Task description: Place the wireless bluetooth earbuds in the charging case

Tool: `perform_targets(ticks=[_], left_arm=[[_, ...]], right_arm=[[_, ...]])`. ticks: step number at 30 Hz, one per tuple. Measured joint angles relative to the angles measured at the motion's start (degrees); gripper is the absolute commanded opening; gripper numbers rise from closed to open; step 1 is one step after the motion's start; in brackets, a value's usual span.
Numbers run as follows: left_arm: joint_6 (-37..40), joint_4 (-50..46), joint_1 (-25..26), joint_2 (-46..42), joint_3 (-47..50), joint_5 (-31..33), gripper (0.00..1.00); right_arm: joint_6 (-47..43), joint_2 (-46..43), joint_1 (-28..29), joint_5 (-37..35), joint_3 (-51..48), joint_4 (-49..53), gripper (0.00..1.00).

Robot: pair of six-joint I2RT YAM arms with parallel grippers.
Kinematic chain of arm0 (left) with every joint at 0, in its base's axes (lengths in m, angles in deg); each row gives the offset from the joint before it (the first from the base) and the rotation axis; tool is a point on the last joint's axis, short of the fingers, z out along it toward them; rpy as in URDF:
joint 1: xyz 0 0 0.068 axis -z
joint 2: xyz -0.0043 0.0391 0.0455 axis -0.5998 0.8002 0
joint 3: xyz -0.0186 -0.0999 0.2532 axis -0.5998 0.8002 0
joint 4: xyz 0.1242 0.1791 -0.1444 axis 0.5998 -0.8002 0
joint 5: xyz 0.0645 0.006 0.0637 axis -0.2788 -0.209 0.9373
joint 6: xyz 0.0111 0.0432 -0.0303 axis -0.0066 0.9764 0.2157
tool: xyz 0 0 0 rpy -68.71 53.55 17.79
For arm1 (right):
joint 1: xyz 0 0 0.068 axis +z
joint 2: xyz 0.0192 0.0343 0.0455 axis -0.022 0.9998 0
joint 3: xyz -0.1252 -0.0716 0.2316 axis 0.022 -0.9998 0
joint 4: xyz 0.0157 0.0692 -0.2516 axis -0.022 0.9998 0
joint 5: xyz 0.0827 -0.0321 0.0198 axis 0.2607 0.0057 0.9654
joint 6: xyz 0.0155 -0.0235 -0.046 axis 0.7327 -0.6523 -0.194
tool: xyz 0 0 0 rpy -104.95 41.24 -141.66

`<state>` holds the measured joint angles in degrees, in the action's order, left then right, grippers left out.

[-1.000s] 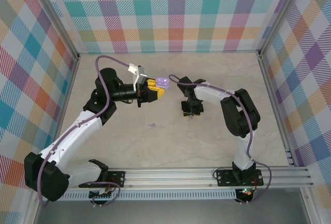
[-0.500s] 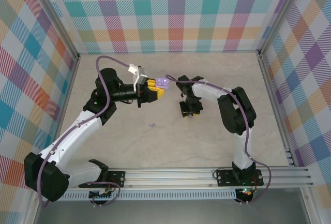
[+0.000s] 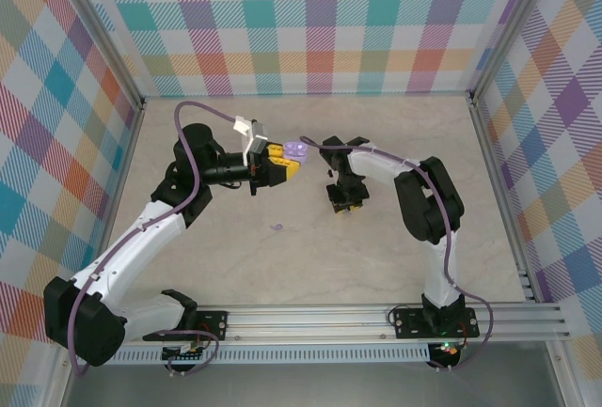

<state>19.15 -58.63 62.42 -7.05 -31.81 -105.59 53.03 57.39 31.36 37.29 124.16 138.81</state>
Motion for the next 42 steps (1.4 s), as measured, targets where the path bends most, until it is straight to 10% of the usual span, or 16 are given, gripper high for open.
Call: perform_targets(ticks=[42], left_arm=[[-9.3, 9.6, 0.0, 2.7, 11.7, 18.0, 0.14]], right_arm=[[10.8, -29.6, -14.6, 29.2, -25.0, -31.1, 0.19]])
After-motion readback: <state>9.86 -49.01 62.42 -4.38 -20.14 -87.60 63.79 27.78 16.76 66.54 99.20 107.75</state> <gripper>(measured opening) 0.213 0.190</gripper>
